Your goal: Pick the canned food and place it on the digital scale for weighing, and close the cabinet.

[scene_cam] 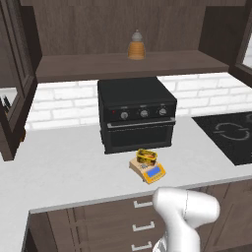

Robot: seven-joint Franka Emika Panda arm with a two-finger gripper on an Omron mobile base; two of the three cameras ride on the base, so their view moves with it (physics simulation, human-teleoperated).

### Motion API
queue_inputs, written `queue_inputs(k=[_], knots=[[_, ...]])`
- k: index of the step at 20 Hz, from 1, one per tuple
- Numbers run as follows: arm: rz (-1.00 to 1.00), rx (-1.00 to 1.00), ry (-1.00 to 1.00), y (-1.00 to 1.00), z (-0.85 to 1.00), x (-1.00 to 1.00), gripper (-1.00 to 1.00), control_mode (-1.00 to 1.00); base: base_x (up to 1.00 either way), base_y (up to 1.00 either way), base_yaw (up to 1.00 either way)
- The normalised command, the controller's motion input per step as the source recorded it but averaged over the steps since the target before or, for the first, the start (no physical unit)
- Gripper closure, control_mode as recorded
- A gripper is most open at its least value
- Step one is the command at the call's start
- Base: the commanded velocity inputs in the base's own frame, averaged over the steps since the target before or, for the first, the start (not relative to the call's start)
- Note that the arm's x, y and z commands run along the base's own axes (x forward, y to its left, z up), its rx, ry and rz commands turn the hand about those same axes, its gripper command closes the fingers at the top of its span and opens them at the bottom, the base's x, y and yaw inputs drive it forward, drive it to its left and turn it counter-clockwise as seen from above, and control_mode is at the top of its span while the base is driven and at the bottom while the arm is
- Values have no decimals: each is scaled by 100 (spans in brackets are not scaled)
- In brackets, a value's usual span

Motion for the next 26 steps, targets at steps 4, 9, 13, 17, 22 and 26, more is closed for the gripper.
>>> queue_inputs(k=[4, 9, 13, 17, 22, 26], knots=[[-10, 1, -15, -48, -23, -88, -100, -100, 0, 0, 0], [-1, 12, -22, -64, -63, 4, -100, -100, 0, 0, 0], [10, 12, -12, -59, -88, 100, -100, -100, 0, 0, 0], [18, 2, -24, -42, -96, 100, -100, -100, 0, 0, 0], [14, 16, -7, -94, -28, 100, -100, -100, 0, 0, 0], [15, 24, 19, -100, 0, 91, -100, -100, 0, 0, 0]])
